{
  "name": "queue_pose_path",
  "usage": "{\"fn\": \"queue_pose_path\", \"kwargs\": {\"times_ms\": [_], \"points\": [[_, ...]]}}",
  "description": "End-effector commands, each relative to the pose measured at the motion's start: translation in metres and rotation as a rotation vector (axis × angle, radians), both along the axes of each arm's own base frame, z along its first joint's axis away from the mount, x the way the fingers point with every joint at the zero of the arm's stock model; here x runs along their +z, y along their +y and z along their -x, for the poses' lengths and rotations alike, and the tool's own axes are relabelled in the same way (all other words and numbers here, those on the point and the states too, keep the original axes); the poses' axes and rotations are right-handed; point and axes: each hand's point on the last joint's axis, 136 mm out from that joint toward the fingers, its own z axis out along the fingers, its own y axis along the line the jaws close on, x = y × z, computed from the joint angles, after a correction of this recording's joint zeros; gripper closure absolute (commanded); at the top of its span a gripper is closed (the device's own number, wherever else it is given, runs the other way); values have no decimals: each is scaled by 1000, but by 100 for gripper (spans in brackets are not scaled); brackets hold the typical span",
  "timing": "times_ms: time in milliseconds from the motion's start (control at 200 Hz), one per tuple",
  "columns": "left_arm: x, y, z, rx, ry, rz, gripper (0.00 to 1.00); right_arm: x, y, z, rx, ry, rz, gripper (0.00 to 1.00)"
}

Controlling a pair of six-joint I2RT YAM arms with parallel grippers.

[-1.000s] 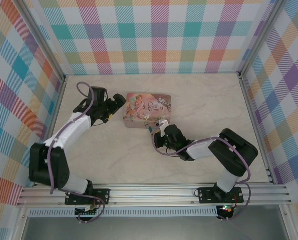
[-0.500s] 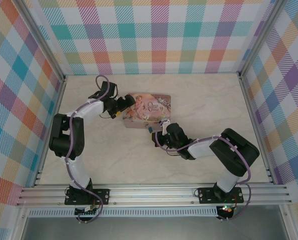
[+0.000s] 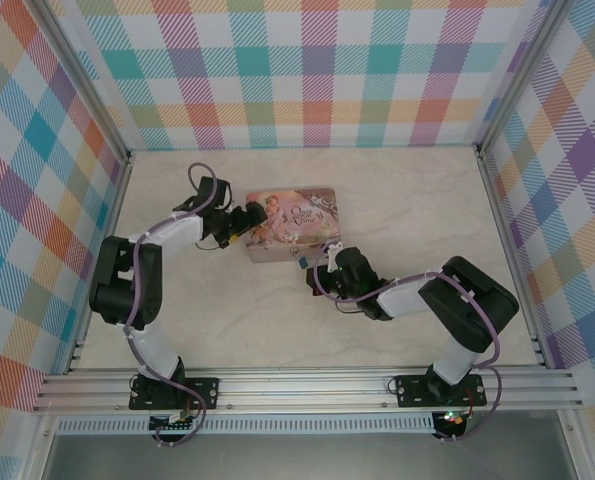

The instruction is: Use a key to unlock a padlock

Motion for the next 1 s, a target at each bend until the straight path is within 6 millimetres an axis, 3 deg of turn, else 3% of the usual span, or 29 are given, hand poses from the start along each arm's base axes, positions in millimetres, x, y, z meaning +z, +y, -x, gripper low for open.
{"fn": "queue_pose_path", "kwargs": {"times_ms": [0,475,585,660,820,995], "points": [[-13,4,34,24,79,-28,4,-6,-11,-3,-51,34,0,100],[4,0,88,90,64,-45,7,-8,-21,-8,-108,90,-89,100],[26,4,86,98,-1,-53,6,-7,-20,-8,-110,98,-96,100],[53,3,81,74,-74,-61,7,-8,-20,-8,-110,105,-95,100],[98,-26,68,-48,-183,-34,7,-8,-20,-8,-111,113,-98,100],[107,-73,49,-175,-224,14,9,-9,-20,-9,-117,115,-94,100]]}}
